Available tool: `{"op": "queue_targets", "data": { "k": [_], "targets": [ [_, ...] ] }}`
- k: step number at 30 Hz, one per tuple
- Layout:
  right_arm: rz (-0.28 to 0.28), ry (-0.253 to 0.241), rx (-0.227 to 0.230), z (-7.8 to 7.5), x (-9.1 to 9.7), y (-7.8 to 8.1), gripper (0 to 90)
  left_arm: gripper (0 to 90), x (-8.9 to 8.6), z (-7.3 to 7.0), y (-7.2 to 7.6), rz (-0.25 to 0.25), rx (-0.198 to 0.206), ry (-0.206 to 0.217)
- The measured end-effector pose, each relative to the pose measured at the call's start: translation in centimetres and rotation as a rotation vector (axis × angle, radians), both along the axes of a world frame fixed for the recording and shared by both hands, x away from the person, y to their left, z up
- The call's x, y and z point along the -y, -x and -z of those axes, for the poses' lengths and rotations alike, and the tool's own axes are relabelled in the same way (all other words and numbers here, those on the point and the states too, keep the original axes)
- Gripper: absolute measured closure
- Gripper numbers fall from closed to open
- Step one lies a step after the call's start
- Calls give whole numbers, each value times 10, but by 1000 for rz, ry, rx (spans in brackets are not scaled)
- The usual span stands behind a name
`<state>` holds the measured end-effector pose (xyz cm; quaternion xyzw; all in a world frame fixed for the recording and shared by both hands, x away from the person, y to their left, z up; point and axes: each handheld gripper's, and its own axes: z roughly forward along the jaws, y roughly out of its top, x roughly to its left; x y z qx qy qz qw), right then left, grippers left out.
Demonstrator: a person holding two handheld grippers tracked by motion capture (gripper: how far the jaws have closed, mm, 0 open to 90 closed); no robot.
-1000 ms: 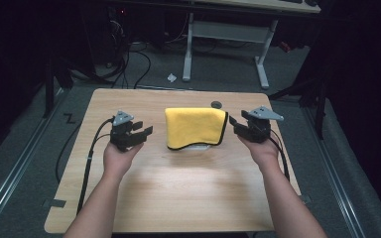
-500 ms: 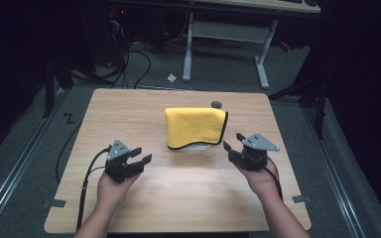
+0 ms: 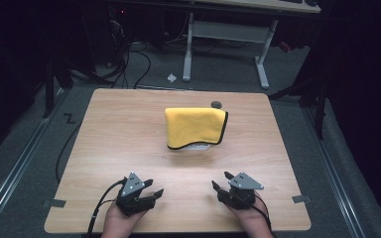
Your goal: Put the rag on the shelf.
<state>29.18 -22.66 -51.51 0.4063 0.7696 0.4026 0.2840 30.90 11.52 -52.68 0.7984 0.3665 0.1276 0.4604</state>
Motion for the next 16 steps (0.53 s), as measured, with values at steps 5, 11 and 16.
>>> {"op": "queue_targets", "data": {
  "k": [5,11,16],
  "targets": [
    [1,-21,-34,2,-2,-10,441,450,-8,3,-3,-7,-25,9],
    [-13,-2,-67,8,0,-13,441,448,-22,2,-6,-47,-40,37],
    [-11,-18,-70,7,1,-17,440,446,-28,2,-5,-62,-42,42]
  ]
}}
